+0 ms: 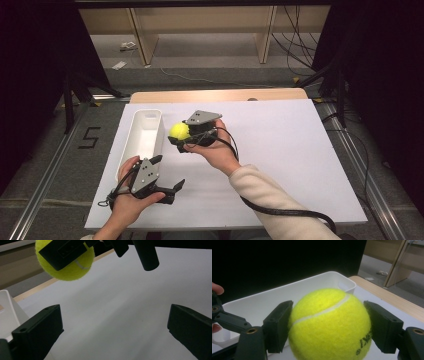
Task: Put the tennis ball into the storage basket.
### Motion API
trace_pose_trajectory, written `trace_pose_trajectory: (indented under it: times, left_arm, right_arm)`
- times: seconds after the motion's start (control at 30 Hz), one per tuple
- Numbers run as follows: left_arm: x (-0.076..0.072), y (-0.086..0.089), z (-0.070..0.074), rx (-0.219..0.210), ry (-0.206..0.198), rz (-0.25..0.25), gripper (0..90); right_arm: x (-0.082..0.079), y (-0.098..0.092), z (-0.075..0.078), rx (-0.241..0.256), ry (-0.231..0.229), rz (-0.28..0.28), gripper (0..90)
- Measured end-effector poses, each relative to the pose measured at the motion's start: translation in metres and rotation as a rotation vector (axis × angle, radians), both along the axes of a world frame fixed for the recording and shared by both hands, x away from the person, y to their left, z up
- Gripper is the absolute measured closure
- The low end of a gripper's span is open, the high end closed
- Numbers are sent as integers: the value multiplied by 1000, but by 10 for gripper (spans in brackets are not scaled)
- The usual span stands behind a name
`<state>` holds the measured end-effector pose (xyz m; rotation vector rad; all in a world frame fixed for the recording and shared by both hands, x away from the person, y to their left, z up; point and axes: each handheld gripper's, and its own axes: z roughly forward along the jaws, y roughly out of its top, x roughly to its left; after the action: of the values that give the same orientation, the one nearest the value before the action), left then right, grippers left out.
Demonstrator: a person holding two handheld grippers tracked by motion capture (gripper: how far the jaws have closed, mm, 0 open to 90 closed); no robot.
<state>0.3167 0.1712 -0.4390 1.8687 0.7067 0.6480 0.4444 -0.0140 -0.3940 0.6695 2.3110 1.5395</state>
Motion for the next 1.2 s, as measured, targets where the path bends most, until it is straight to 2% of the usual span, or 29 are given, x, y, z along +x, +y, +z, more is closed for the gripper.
trace_pose_trajectory:
  times: [1.2]
  left_arm:
    - [0, -1, 0, 4, 3, -7, 0]
  right_arm:
    - [7, 19, 3, -7, 9, 12, 272]
